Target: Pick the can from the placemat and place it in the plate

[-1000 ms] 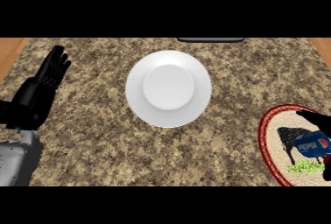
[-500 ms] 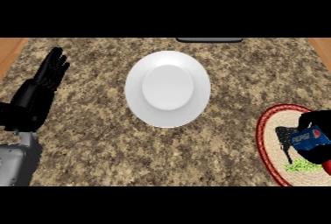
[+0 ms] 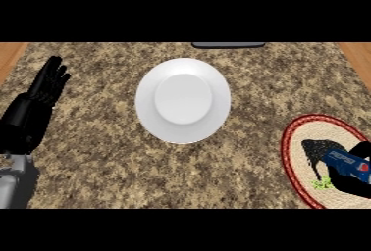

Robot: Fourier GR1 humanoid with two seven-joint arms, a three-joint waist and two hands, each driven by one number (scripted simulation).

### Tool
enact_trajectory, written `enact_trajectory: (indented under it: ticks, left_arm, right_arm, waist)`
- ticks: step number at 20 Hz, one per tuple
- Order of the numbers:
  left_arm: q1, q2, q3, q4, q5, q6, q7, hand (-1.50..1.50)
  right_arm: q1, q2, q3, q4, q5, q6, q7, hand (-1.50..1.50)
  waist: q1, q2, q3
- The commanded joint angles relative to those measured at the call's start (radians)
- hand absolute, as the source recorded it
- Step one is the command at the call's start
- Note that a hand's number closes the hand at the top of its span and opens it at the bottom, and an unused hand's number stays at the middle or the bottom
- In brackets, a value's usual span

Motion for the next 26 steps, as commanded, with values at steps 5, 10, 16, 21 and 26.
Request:
enact_trajectory:
  ticks: [5,10,16,21,26]
  left_arm:
    - [0.012,-0.026,-0.016,0.005,-0.025,-0.003,-0.028,0.0]
    - [-0.011,-0.037,-0.021,0.048,-0.029,-0.013,-0.049,0.0]
    - [-0.071,-0.041,-0.015,0.025,-0.027,-0.012,0.007,0.0]
    - [-0.055,-0.027,0.032,0.089,-0.017,-0.051,-0.053,0.0]
    - [-0.107,-0.064,0.005,0.089,-0.046,-0.01,-0.005,0.0]
  right_arm:
    - [0.13,0.127,0.135,-0.511,0.092,0.035,0.201,1.5]
    - [0.002,0.192,0.231,-0.656,0.075,0.037,0.199,1.5]
    - [-0.171,0.297,0.312,-0.651,0.066,0.074,0.257,1.5]
    - [-0.463,0.384,0.325,-0.521,0.08,0.196,0.367,1.5]
    - [-0.63,0.507,0.353,-0.186,0.132,0.034,0.321,1.5]
  waist:
    - [0.016,0.009,0.006]
    - [0.027,0.012,0.007]
    - [0.036,0.015,0.008]
    - [0.038,0.015,0.008]
    - [0.042,0.018,0.008]
